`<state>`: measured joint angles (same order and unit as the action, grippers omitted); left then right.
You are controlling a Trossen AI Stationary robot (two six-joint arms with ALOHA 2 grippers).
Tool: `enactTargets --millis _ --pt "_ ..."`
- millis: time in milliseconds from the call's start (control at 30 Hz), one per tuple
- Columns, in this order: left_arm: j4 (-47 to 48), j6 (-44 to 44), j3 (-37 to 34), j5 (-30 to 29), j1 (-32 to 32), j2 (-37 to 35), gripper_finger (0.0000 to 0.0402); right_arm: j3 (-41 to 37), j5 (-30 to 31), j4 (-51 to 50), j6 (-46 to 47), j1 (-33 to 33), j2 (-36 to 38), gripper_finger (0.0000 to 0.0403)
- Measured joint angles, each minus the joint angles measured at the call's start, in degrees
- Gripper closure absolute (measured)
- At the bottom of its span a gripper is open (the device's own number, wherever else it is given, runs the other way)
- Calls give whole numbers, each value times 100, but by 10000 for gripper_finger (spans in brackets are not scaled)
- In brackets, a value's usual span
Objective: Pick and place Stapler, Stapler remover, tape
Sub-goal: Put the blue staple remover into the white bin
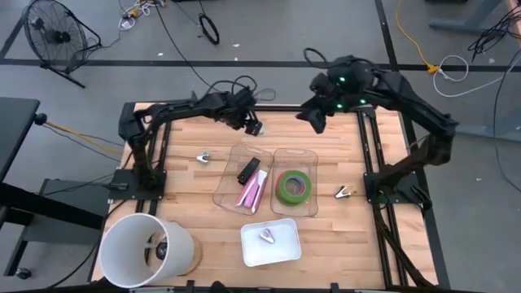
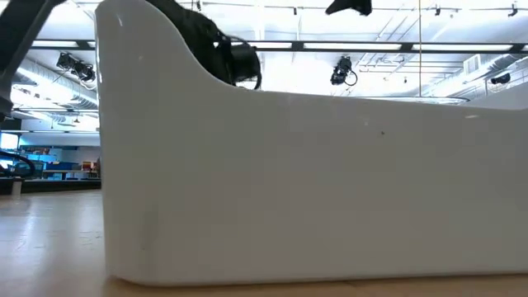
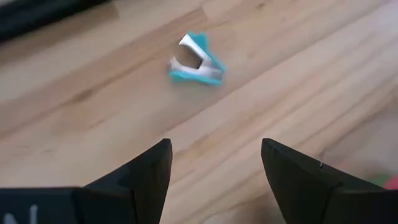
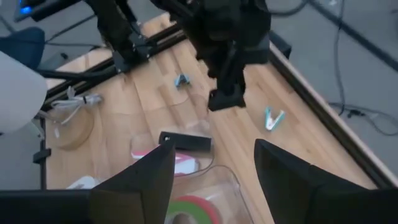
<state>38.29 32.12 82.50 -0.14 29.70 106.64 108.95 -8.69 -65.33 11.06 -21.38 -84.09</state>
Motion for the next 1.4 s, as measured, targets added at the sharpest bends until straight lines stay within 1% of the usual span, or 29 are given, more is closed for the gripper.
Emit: enactTargets --millis 100,200,300,533,733,900,1000,1167,1333,1400 --pt "-426 259 0 271 83 202 150 0 223 1 52 159 116 183" --pt "-821 463 0 278 144 374 150 0 372 3 122 299 163 183" --pt "-1075 688 2 254 218 480 150 0 376 3 181 404 165 183" --pt "-1013 951 2 142 369 839 150 0 379 87 200 627 163 183" --pt "-1290 1102 1 162 360 1154 150 0 379 108 230 733 159 183" --pt "-1590 1226 2 101 364 1264 150 0 379 145 341 776 159 183" --pt "-1738 1234 3 -55 364 1263 150 0 379 145 349 775 159 183" --pt "-1678 1223 6 -248 364 1315 150 0 379 146 351 775 159 183" --pt "-1672 1245 7 -122 358 1511 151 0 376 146 349 775 159 183" --pt "-1693 1209 7 -37 364 1516 157 0 377 148 349 775 159 183"
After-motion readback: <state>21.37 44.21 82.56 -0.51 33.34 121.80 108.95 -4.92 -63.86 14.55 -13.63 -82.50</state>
